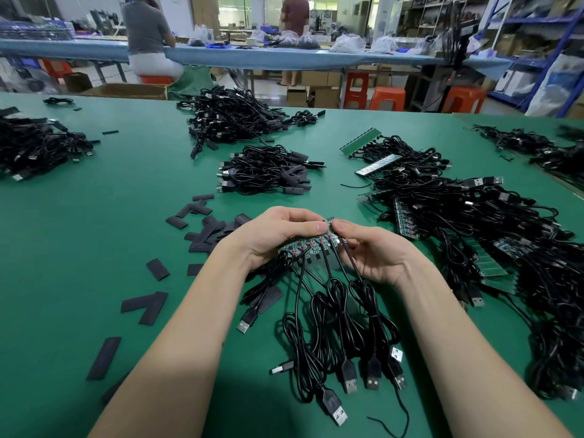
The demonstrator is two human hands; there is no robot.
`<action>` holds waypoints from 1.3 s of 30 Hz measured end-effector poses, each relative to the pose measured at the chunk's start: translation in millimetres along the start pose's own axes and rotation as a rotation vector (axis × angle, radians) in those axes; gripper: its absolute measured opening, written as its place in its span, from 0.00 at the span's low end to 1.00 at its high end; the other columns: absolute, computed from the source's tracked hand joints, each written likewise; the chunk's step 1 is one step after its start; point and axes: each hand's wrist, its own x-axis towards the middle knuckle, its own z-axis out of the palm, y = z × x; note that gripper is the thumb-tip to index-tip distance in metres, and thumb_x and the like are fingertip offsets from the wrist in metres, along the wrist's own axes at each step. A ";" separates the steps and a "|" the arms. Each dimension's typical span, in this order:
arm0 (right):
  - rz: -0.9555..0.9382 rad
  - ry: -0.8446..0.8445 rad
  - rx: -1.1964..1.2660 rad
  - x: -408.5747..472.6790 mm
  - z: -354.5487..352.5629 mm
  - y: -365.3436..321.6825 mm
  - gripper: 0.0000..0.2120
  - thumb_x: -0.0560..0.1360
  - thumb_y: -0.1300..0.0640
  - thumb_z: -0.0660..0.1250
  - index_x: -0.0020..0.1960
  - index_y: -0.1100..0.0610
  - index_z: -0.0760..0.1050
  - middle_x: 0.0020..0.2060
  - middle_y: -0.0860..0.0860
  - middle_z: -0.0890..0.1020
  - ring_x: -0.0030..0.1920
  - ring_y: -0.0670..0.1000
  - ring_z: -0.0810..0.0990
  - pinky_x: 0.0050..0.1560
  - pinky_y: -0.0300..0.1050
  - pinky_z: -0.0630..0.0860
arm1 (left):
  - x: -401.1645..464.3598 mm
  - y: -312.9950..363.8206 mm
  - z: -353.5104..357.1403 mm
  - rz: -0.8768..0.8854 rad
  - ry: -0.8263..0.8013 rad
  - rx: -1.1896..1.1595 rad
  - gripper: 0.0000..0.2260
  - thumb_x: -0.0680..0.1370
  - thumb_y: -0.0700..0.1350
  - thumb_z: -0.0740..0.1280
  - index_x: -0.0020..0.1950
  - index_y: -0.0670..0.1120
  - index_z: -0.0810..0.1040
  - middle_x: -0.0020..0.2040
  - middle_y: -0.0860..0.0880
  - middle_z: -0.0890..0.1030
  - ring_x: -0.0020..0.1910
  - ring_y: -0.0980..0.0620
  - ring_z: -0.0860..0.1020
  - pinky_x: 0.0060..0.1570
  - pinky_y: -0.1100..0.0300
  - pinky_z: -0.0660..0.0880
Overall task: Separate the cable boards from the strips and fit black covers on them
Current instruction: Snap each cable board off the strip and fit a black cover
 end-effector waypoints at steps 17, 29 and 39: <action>0.030 0.007 0.077 -3.4 7.2 -2.2 0.02 0.65 0.64 0.74 0.37 0.62 0.86 0.35 0.54 0.86 0.30 0.47 0.84 0.29 0.35 0.79 | -1.7 1.9 1.8 -0.009 -0.007 -0.052 0.10 0.69 0.41 0.74 0.49 0.40 0.82 0.41 0.45 0.84 0.36 0.52 0.82 0.40 0.62 0.81; -0.145 0.144 -0.436 -19.3 3.5 -29.4 0.13 0.64 0.54 0.77 0.48 0.51 0.82 0.35 0.45 0.83 0.32 0.43 0.79 0.32 0.32 0.73 | 7.6 -0.6 4.7 0.185 0.243 0.753 0.05 0.74 0.47 0.77 0.49 0.50 0.85 0.42 0.56 0.86 0.40 0.63 0.82 0.44 0.73 0.73; -0.319 0.367 -0.241 -8.8 18.2 -25.3 0.06 0.72 0.58 0.76 0.48 0.56 0.81 0.33 0.47 0.80 0.27 0.45 0.79 0.28 0.34 0.75 | 13.8 3.2 50.6 0.112 0.276 -0.102 0.05 0.84 0.41 0.62 0.53 0.42 0.76 0.47 0.43 0.81 0.38 0.51 0.83 0.43 0.60 0.82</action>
